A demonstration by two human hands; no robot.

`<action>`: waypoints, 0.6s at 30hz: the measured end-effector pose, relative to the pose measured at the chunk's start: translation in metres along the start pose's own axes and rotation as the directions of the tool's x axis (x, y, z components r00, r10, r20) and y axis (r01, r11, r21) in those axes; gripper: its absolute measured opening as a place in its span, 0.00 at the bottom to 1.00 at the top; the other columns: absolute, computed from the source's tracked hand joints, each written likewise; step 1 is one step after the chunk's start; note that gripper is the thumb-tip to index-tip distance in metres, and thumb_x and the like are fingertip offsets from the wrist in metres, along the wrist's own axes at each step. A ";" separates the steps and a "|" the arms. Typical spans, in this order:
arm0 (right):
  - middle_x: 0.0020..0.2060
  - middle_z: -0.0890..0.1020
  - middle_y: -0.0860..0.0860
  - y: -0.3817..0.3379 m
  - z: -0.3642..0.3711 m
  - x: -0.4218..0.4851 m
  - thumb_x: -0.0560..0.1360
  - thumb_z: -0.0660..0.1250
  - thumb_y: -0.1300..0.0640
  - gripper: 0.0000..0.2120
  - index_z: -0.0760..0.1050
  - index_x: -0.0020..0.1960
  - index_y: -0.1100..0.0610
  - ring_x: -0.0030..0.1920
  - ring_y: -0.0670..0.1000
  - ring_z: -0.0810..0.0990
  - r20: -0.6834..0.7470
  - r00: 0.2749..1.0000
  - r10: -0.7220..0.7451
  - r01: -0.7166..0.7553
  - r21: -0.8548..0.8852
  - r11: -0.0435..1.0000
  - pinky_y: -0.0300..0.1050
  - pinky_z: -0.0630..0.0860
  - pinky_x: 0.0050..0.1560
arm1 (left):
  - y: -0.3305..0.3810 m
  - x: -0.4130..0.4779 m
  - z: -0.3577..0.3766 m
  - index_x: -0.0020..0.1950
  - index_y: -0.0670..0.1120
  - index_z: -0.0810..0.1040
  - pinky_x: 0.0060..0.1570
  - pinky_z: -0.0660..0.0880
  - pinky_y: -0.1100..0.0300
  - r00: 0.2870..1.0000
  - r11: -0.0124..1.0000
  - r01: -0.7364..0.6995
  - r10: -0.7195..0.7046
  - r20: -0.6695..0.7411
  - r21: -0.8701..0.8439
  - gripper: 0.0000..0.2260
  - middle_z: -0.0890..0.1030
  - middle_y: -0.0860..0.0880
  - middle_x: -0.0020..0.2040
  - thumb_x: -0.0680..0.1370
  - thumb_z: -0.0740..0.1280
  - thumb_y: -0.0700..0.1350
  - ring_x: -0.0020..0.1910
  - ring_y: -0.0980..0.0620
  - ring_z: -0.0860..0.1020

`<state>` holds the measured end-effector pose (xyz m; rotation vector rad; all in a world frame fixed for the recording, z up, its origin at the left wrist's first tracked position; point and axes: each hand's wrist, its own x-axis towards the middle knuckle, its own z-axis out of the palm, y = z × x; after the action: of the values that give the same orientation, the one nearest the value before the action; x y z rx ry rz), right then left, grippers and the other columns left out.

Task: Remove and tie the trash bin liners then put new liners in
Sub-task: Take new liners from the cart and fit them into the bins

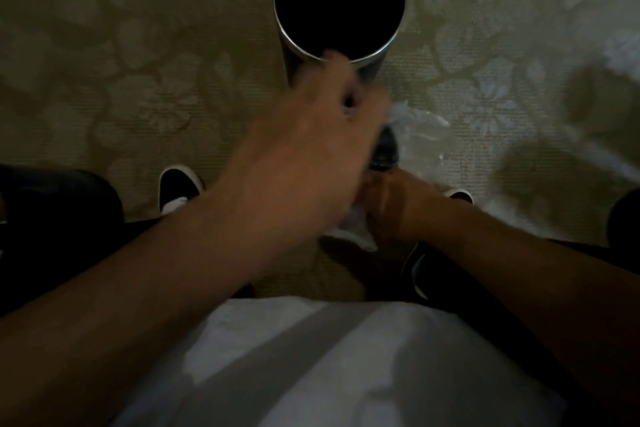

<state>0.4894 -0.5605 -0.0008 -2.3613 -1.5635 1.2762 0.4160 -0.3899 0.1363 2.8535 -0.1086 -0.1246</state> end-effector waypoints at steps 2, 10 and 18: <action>0.57 0.82 0.61 -0.008 -0.009 -0.004 0.75 0.64 0.50 0.20 0.79 0.62 0.61 0.58 0.63 0.80 0.038 0.999 0.038 -0.033 -0.124 0.992 0.57 0.77 0.60 | 0.014 -0.001 0.019 0.60 0.42 0.76 0.46 0.75 0.52 0.960 0.964 -0.256 0.262 0.099 -0.070 0.19 0.76 0.41 0.58 0.70 0.73 0.38 0.53 0.43 0.75; 0.59 0.80 0.53 -0.007 -0.006 -0.004 0.75 0.51 0.41 0.25 0.80 0.62 0.47 0.58 0.58 0.79 -0.014 0.999 -0.046 0.042 -0.211 0.977 0.54 0.78 0.55 | -0.028 -0.017 0.078 0.65 0.52 0.75 0.50 0.73 0.51 0.886 0.988 -0.115 0.054 0.460 0.107 0.13 0.78 0.46 0.58 0.81 0.62 0.53 0.55 0.44 0.78; 0.57 0.81 0.52 -0.004 -0.020 -0.025 0.82 0.63 0.51 0.13 0.82 0.60 0.53 0.57 0.55 0.80 -0.050 0.990 -0.128 0.121 -0.126 0.985 0.47 0.76 0.57 | -0.051 -0.044 0.096 0.69 0.56 0.71 0.55 0.69 0.56 0.727 0.983 -0.078 -0.059 0.685 0.168 0.26 0.73 0.50 0.68 0.73 0.74 0.56 0.65 0.47 0.73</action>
<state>0.4955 -0.5704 0.0289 -2.3031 -1.7880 1.1072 0.3661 -0.3637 0.0329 2.8164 -0.2968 -1.2405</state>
